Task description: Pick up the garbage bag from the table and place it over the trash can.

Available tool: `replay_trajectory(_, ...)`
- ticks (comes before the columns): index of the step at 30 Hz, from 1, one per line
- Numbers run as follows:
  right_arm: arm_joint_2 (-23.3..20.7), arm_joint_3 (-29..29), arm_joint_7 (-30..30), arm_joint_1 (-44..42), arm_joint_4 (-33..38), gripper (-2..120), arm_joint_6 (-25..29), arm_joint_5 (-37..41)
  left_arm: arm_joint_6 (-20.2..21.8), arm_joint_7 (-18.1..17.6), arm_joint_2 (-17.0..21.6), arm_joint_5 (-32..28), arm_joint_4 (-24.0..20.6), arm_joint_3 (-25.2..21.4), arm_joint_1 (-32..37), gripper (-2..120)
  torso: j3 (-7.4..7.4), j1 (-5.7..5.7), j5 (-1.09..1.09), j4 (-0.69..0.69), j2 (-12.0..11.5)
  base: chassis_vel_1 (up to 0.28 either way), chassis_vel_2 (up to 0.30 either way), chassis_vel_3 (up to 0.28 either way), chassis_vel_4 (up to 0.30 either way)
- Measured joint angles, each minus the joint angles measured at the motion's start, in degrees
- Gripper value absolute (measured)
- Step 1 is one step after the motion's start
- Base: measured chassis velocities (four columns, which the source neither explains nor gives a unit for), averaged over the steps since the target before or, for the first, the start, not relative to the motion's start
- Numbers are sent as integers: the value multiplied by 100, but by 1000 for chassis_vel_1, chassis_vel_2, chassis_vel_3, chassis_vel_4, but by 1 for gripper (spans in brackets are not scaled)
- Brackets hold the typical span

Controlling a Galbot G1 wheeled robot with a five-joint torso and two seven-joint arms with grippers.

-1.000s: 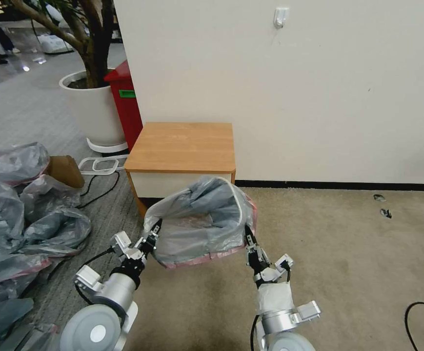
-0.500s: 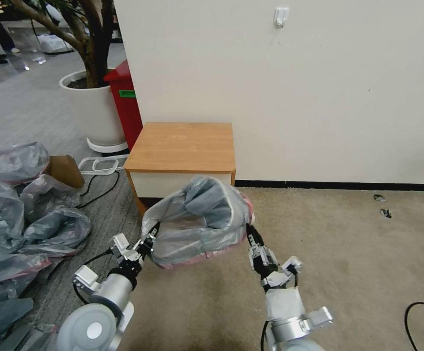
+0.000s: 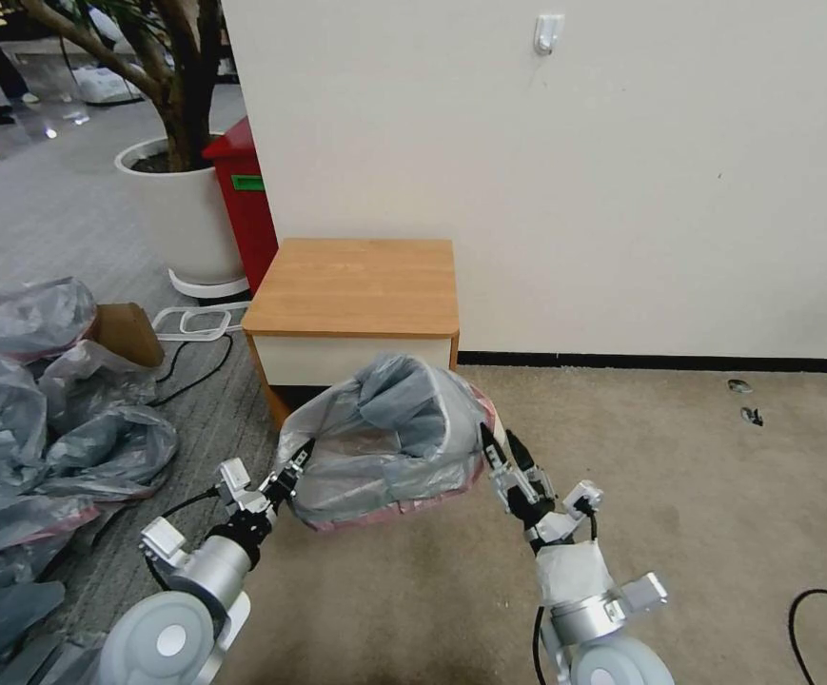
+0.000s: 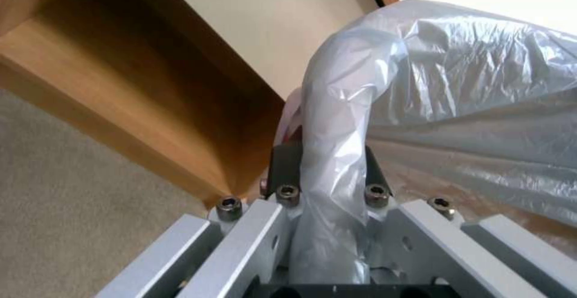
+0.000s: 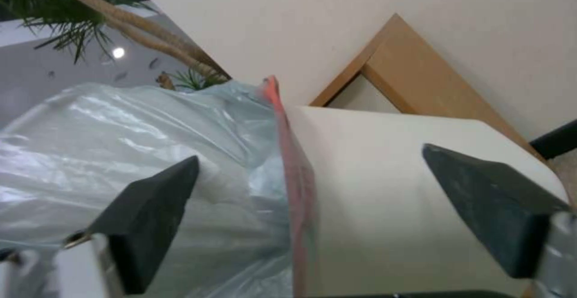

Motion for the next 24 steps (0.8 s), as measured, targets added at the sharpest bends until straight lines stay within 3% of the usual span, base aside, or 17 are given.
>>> replay_trajectory(9,-75,-36,-6,169,-12,99,-108,111,-3,15,-24,139,-22,44,80,4,0,0,0,0,0,0,0,0,0)
replay_trajectory(24,-90,-3,26,292,21,51,-178,242,-28,44,-59,353,-25,221,125,4,0,0,-1,0,0,0,0,0,0)
